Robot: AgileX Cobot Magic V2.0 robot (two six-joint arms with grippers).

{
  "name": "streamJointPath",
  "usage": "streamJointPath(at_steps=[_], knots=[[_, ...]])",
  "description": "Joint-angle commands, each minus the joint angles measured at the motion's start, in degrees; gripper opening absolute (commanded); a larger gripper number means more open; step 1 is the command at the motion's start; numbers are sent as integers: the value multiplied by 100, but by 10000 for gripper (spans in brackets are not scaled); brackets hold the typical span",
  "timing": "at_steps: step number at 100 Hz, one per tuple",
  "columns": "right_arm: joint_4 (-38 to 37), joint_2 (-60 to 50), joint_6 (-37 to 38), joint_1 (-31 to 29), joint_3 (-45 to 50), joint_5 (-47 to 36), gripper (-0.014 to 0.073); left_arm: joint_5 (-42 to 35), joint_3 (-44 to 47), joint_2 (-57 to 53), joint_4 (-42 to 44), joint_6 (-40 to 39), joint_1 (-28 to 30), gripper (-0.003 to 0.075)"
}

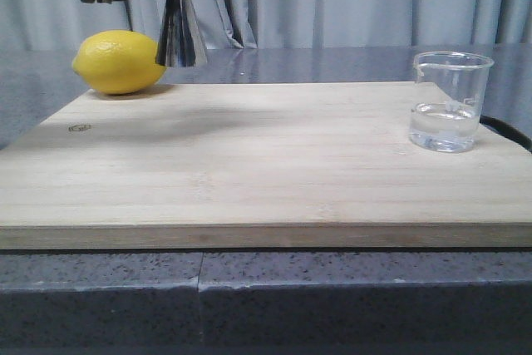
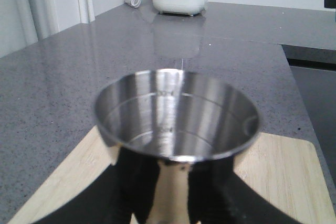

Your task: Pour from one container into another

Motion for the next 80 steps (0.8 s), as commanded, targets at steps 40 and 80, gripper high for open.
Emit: streamJointPath(at_steps=[40, 80], knots=[[235, 1252, -401, 1167, -1030, -67, 566, 611, -262, -291, -487, -109, -56, 228], [289, 2414, -401, 2387, -1573, -88, 566, 575, -262, -291, -487, -109, -56, 228]])
